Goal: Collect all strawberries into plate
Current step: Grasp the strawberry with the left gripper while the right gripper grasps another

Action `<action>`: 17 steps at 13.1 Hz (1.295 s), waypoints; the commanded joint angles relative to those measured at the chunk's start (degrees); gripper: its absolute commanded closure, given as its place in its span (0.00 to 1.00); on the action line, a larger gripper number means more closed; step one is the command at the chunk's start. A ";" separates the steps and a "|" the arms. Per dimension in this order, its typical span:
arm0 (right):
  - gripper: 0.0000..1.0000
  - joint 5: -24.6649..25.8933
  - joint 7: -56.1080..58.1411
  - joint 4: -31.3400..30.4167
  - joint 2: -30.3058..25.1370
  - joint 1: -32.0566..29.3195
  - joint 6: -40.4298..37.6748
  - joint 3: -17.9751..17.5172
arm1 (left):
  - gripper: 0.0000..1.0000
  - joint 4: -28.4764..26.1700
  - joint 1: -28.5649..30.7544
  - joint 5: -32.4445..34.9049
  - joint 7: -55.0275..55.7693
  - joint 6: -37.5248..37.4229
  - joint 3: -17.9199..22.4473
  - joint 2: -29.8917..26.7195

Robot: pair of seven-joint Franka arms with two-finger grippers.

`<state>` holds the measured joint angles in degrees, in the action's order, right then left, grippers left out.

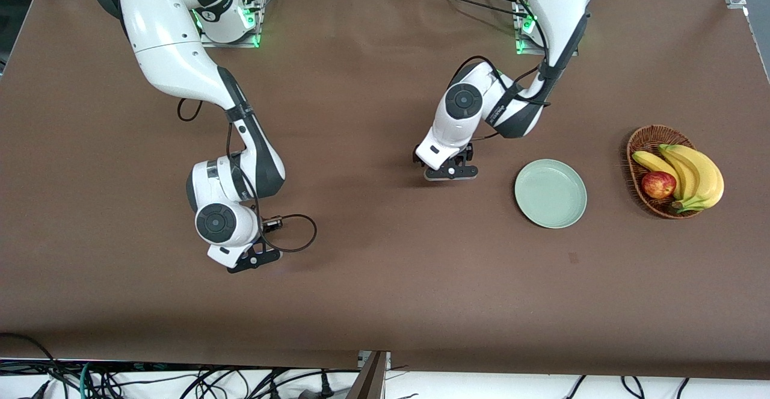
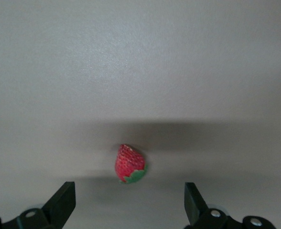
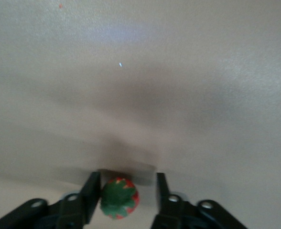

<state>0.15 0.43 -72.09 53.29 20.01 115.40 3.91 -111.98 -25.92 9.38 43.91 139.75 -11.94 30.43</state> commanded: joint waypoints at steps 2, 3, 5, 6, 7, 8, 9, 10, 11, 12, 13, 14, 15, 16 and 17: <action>0.73 -1.55 0.45 -2.35 -1.26 0.21 -0.53 0.13 | 0.00 0.53 -0.71 4.77 0.83 1.05 0.51 1.47; 0.76 -1.55 0.54 -2.36 -1.43 0.21 -0.53 0.13 | 0.03 0.44 -0.80 5.03 0.74 3.31 0.60 2.34; 0.79 -1.64 0.63 -2.01 -1.96 0.21 -0.53 0.13 | 0.15 0.44 -0.45 5.47 0.13 5.18 0.51 3.32; 0.79 -2.16 0.54 -1.92 -2.74 0.21 -0.53 0.05 | 0.25 0.44 -0.54 5.47 0.13 5.18 0.51 3.32; 0.79 -4.08 0.54 -1.83 -3.27 0.30 -0.53 0.05 | 0.34 0.36 -0.54 5.47 0.13 5.18 0.51 3.32; 0.79 -6.80 0.45 -1.74 -3.97 0.38 -0.53 0.05 | 0.48 0.36 -0.54 5.56 0.04 5.18 0.60 3.32; 0.79 -9.09 0.37 -1.65 -4.16 0.64 -0.53 -0.04 | 0.60 0.36 -0.54 5.56 0.04 5.18 0.52 3.23; 0.79 -10.85 0.02 -1.65 -4.16 0.91 -0.53 -0.21 | 0.76 0.36 -0.45 5.56 -0.05 5.01 0.51 2.97; 0.79 -12.26 -1.99 -1.65 -4.16 1.00 -0.44 -0.39 | 0.80 0.36 -0.36 5.56 -1.44 4.31 0.60 2.62; 0.79 -12.63 -5.23 -1.39 -4.16 1.87 -0.35 -0.83 | 0.83 0.53 0.16 5.56 -3.98 3.09 0.60 1.66; 0.79 -12.54 -8.22 -0.69 -4.16 3.18 -0.35 -1.35 | 0.85 0.62 1.12 5.56 -6.61 0.38 0.60 0.52; 0.79 -12.45 -11.55 -0.34 -4.16 4.76 -0.18 -1.36 | 0.88 0.97 2.52 5.56 -9.51 -3.22 0.60 -0.80; 0.79 -12.45 -14.20 -0.16 -4.16 5.91 0.17 -1.36 | 0.88 1.84 3.75 5.47 -12.67 -6.65 0.52 -1.77; 0.79 -12.54 -15.96 -0.07 -4.16 6.62 0.26 -1.45 | 0.88 2.98 4.90 5.47 -16.10 -10.68 0.51 -2.82; 0.79 -12.63 -17.55 -0.07 -4.16 7.41 0.44 -1.53 | 0.88 4.65 6.13 5.47 -19.87 -14.81 0.51 -3.44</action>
<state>-11.50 -13.98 -71.90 49.95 26.27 115.69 2.31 -109.05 -22.19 13.52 30.38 131.78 -11.11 29.88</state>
